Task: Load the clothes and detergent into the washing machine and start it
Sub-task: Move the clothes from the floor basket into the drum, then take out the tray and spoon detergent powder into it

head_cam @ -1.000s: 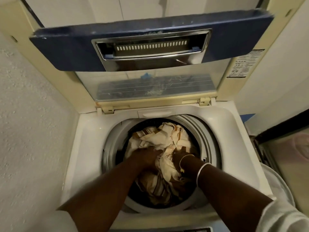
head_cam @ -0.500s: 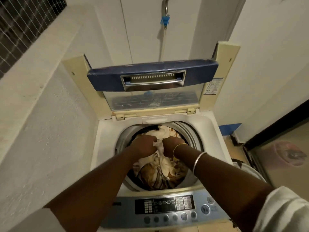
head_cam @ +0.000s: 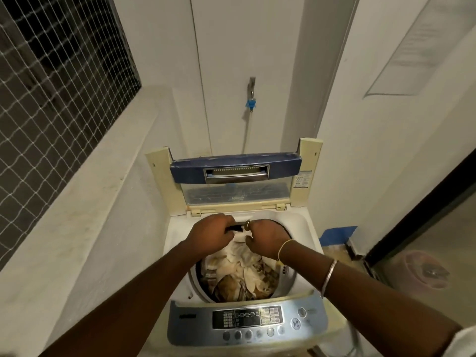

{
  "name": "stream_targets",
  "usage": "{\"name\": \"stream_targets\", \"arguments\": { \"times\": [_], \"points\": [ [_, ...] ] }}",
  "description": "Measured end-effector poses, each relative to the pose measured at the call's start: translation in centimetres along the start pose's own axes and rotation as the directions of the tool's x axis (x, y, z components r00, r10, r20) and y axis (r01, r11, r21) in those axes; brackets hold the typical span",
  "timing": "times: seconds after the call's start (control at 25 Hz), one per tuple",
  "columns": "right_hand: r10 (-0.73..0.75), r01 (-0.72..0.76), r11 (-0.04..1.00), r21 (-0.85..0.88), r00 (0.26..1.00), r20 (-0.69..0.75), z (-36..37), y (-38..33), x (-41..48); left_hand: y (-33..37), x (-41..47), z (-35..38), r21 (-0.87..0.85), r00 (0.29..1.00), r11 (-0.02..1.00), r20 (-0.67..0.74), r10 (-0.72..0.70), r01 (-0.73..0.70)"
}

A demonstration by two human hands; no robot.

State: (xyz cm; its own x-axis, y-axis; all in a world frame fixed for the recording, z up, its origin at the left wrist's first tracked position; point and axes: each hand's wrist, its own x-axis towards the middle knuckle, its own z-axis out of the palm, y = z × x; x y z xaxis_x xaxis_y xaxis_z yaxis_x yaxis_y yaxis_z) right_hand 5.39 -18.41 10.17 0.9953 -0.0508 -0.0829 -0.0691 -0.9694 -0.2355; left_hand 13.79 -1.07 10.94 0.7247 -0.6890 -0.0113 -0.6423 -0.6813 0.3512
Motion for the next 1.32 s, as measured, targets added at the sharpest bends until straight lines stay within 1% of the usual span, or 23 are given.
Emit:
{"name": "stream_targets", "arguments": {
  "times": [0.08, 0.2, 0.4, 0.48, 0.6, 0.68, 0.76, 0.84, 0.88, 0.92, 0.96, 1.0, 1.08, 1.12, 1.2, 1.28, 1.32],
  "points": [
    [0.007, -0.007, 1.0, 0.013, 1.0, -0.029, -1.2, -0.3, -0.6, 0.2, -0.7, -0.8, 0.006, 0.999, 1.0, -0.029, -0.015, 0.015],
    [0.008, -0.006, 1.0, 0.029, 0.997, -0.082, -2.1, -0.3, -1.7, 0.4, -1.6, -0.9, -0.044, 0.997, 0.998, -0.066, -0.049, 0.047],
    [0.015, -0.015, 1.0, 0.002, 0.998, -0.068, -1.0, 0.8, -3.3, 0.5, -3.8, 0.4, -0.049, 0.994, 0.994, -0.037, -0.102, 0.101],
    [0.009, -0.008, 1.0, 0.014, 0.997, -0.079, -0.6, 1.1, -3.5, 0.2, -4.5, 1.0, -0.094, 0.994, 0.99, -0.022, -0.109, 0.107],
    [0.01, 0.002, 0.995, 0.102, 0.994, -0.108, 0.4, 1.3, -3.3, -0.2, -5.2, 1.7, -0.162, 0.992, 0.979, -0.006, -0.128, 0.126],
    [0.097, -0.075, 0.954, 0.292, 0.993, -0.061, 1.3, 0.9, -3.4, -0.7, -5.6, 2.5, -0.266, 0.981, 0.945, 0.01, -0.196, 0.192],
    [0.233, -0.219, 0.85, 0.478, 0.972, 0.031, 2.6, 0.7, -3.0, -1.2, -5.9, 2.9, -0.436, 0.945, 0.846, 0.04, -0.324, 0.308],
    [0.353, -0.331, 0.713, 0.618, 0.931, 0.091, 4.1, 0.9, -2.2, -1.7, -5.8, 3.3, -0.623, 0.896, 0.678, 0.089, -0.435, 0.39],
    [0.414, -0.385, 0.604, 0.698, 0.9, 0.138, 4.7, 0.9, -1.9, -1.9, -5.7, 3.5, -0.703, 0.875, 0.584, 0.113, -0.472, 0.406],
    [0.453, -0.418, 0.457, 0.785, 0.869, 0.199, 5.4, 0.9, -1.6, -2.0, -5.3, 3.8, -0.756, 0.85, 0.495, 0.15, -0.505, 0.428],
    [0.47, -0.448, 0.326, 0.832, 0.841, 0.269, 5.7, 0.8, -1.2, -1.9, -4.9, 4.2, -0.801, 0.825, 0.397, 0.2, -0.528, 0.448],
    [0.47, -0.457, 0.223, 0.861, 0.824, 0.316, 6.1, 0.9, -0.8, -1.7, -4.1, 4.8, -0.839, 0.794, 0.275, 0.265, -0.547, 0.469],
    [0.441, -0.46, 0.17, 0.871, 0.826, 0.351, 6.9, 1.4, 0.1, -1.2, -2.4, 6.2, -0.88, 0.739, -0.004, 0.401, -0.541, 0.474],
    [0.423, -0.467, 0.176, 0.867, 0.831, 0.361, 7.2, 1.8, 0.7, -0.9, -1.5, 6.8, -0.874, 0.716, -0.104, 0.452, -0.532, 0.475],
    [0.408, -0.463, 0.143, 0.875, 0.833, 0.374, 8.0, 3.2, 2.3, -0.6, 0.9, 8.0, -0.844, 0.661, -0.198, 0.518, -0.543, 0.499],
    [0.408, -0.488, 0.041, 0.872, 0.805, 0.431, 8.8, 4.5, 3.8, -0.6, 2.9, 9.4, -0.828, 0.634, -0.249, 0.548, -0.545, 0.502],
    [0.411, -0.485, -0.051, 0.873, 0.787, 0.461, 9.3, 5.0, 4.5, -0.6, 3.7, 10.0, -0.824, 0.616, -0.277, 0.557, -0.557, 0.494]
  ]
}}
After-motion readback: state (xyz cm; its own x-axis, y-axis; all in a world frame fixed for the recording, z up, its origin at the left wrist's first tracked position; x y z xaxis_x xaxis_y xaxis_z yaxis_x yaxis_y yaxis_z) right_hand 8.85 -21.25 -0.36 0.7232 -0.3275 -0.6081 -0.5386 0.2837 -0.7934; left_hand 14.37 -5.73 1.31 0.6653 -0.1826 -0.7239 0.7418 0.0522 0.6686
